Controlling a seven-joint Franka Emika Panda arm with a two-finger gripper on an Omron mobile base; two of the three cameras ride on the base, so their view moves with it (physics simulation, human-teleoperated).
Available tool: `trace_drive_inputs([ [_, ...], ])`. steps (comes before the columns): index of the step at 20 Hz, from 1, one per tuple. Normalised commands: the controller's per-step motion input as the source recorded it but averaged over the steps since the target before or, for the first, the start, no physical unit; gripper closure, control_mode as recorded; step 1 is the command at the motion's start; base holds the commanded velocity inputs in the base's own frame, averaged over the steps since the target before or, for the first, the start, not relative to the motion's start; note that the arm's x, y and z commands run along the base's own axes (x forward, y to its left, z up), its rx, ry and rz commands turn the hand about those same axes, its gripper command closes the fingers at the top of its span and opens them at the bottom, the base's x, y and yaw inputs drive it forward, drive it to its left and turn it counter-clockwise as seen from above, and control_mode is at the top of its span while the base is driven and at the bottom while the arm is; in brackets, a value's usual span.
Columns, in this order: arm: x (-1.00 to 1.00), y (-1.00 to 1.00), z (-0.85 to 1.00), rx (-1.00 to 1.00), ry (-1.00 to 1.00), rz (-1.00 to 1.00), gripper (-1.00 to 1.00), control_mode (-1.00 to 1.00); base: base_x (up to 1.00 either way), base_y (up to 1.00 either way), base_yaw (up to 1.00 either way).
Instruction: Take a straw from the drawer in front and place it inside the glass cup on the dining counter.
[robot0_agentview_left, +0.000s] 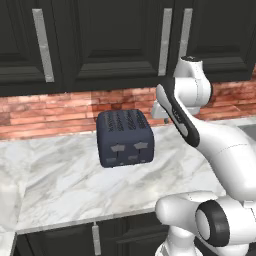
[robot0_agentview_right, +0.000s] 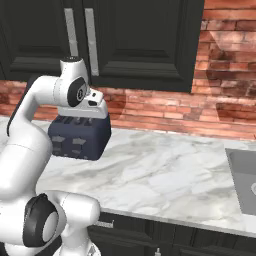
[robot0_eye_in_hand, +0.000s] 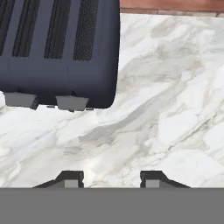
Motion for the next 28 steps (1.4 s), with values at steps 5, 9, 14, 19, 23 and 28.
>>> trace_drive_inputs([
  [5, 0.0, 0.0, 0.0, 0.0, 0.0, 0.0, -1.0, 1.0, -0.32, 0.0, 0.0],
  [9, 0.0, 0.0, 0.0, 0.0, 0.0, 0.0, -1.0, 1.0, -0.83, 0.0, -0.01],
  [14, 0.0, 0.0, 0.0, 0.0, 0.0, 0.0, -1.0, 1.0, -0.55, -0.05, -0.01],
  [19, 0.0, 0.0, 0.0, 0.0, 0.0, 0.0, -1.0, 1.0, -0.09, -0.39, 0.19],
  [23, 0.0, 0.0, 0.0, 0.0, 0.0, 0.0, -1.0, 1.0, 0.0, -0.77, 0.44],
  [28, 0.0, 0.0, 0.0, 0.0, 0.0, 0.0, -1.0, 1.0, 0.0, -0.87, 0.5],
])
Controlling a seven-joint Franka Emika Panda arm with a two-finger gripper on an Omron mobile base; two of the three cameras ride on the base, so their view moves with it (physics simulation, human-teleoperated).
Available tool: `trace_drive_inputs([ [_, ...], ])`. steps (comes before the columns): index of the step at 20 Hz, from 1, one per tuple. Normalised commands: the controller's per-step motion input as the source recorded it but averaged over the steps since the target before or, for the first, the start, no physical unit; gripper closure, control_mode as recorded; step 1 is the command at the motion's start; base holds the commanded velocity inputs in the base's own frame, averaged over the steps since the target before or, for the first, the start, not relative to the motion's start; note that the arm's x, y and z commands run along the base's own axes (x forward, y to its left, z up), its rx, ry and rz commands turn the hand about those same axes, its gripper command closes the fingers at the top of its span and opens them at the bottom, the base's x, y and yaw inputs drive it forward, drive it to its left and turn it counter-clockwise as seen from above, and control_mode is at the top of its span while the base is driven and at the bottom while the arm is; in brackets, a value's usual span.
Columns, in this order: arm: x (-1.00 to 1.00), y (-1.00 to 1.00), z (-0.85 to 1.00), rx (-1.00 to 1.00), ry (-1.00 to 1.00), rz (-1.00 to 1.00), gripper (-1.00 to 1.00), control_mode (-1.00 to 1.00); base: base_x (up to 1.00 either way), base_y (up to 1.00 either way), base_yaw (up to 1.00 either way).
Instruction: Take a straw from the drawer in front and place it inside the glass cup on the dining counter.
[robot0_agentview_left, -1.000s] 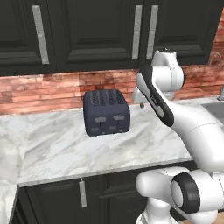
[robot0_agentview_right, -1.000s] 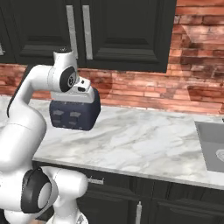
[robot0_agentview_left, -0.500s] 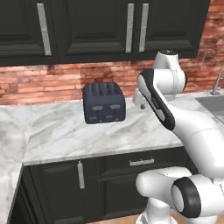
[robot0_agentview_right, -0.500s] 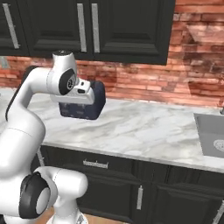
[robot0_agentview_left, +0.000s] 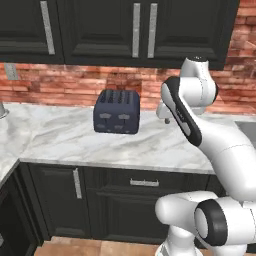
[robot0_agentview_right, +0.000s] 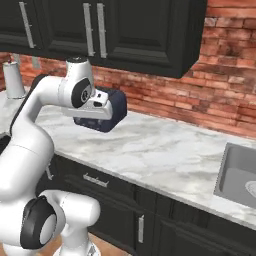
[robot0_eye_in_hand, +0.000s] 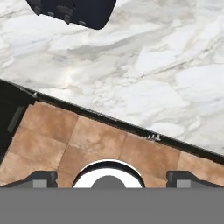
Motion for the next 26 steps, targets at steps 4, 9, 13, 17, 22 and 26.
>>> trace_drive_inputs([
  [4, 0.0, 0.0, 0.0, 0.0, 0.0, 0.0, -1.0, 1.0, 0.0, -0.88, 0.45],
  [9, 0.0, 0.0, 0.0, 0.0, 0.0, 0.0, -1.0, 1.0, 0.0, -0.68, 0.38],
  [13, 0.0, 0.0, 0.0, 0.0, 0.0, 0.0, -1.0, 1.0, 0.0, -0.56, 0.36],
  [17, 0.0, 0.0, 0.0, 0.0, 0.0, 0.0, -1.0, 1.0, 0.0, -0.45, 0.31],
  [22, 0.0, 0.0, 0.0, 0.0, 0.0, 0.0, -1.0, 1.0, 0.0, -0.27, 0.21],
  [26, 0.0, 0.0, 0.0, 0.0, 0.0, 0.0, -1.0, 1.0, 0.0, -0.24, 0.18],
])
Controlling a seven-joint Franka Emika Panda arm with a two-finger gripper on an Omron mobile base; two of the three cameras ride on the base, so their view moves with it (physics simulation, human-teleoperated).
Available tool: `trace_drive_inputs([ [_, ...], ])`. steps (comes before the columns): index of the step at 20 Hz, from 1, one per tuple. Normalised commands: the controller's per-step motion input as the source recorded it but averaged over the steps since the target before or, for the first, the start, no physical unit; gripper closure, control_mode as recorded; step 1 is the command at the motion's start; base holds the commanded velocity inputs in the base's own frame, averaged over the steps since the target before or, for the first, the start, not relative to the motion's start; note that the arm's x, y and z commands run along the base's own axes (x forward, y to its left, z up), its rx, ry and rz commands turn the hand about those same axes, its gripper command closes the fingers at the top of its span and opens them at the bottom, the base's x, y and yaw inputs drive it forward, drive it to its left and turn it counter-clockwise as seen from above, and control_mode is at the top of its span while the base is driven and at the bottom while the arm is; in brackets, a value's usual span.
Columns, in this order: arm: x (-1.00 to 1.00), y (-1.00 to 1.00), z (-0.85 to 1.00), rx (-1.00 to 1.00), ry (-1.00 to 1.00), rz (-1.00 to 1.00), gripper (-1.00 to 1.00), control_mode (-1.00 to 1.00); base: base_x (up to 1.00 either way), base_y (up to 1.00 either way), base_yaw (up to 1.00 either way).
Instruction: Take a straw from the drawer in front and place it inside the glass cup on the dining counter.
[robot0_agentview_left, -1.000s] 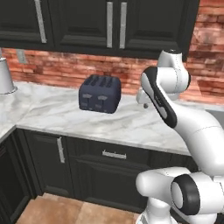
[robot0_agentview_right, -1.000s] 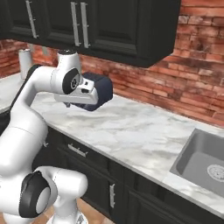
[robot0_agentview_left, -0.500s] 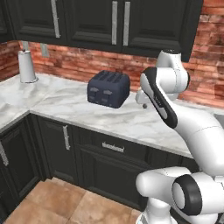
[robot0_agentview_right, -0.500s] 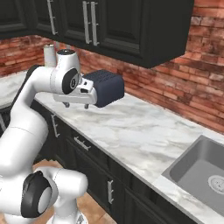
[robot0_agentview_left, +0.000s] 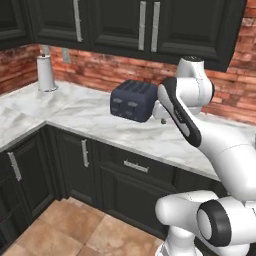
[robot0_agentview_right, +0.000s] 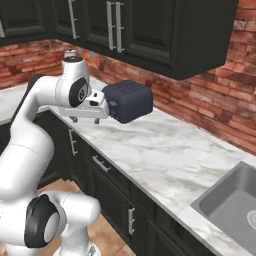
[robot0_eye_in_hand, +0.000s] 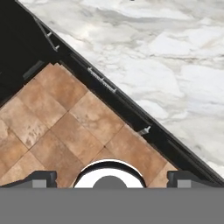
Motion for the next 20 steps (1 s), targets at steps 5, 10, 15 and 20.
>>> trace_drive_inputs([
  [5, 0.0, 0.0, 0.0, 0.0, 0.0, 0.0, -1.0, 1.0, 0.0, -0.35, 0.18],
  [10, 0.0, 0.0, 0.0, 0.0, 0.0, 0.0, -1.0, 1.0, 0.0, -0.46, 0.19],
  [15, 0.0, 0.0, 0.0, 0.0, 0.0, 0.0, -1.0, 1.0, 0.0, -0.42, 0.18],
  [20, 0.0, 0.0, -0.09, 0.0, 0.0, 0.08, -1.0, -1.0, 0.0, 0.0, 0.0],
])
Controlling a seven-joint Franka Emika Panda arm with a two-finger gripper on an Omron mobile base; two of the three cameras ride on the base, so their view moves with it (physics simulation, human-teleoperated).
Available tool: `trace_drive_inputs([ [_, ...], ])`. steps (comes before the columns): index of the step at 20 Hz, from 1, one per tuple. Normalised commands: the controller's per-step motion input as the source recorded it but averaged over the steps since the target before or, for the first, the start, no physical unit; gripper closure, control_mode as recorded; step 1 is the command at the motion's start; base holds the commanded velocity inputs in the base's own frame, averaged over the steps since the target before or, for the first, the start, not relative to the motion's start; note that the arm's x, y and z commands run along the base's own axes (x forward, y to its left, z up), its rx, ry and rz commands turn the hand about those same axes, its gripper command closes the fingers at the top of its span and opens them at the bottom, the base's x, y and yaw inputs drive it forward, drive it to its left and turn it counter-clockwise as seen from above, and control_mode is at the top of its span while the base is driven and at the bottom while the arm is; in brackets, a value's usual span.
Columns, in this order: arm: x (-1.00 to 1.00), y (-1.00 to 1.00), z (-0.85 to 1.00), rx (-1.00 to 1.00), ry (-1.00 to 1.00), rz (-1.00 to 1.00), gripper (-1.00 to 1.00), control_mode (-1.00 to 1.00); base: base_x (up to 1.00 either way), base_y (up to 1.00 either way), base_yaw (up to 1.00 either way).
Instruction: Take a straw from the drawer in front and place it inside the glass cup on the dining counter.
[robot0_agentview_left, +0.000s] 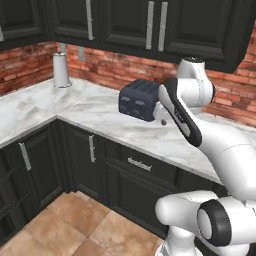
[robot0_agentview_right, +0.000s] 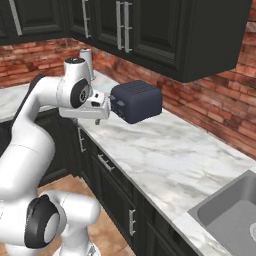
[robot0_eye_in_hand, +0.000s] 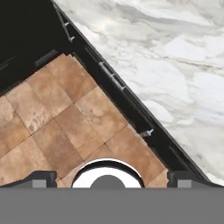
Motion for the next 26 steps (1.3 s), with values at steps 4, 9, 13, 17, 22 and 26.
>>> trace_drive_inputs([
  [4, -0.01, 0.69, -0.08, -0.08, 0.0, 0.0, -1.0, -1.0, 0.0, 0.0, 0.0],
  [9, 0.0, 0.98, -0.21, -0.26, 0.01, -0.04, -1.0, -1.0, 0.0, 0.0, 0.0],
  [13, 0.0, 0.92, -0.3, -0.34, 0.0, -0.09, -1.0, -1.0, 0.0, 0.0, 0.0],
  [17, 0.0, 0.63, -0.46, -0.34, 0.0, -0.08, -1.0, -1.0, 0.0, 0.0, 0.0],
  [22, 0.14, 0.39, -0.61, -0.31, 0.0, -0.08, -1.0, -1.0, 0.0, 0.0, 0.0],
  [26, 0.27, 0.19, -0.58, -0.29, 0.0, -0.05, -1.0, -1.0, 0.0, 0.0, 0.0],
])
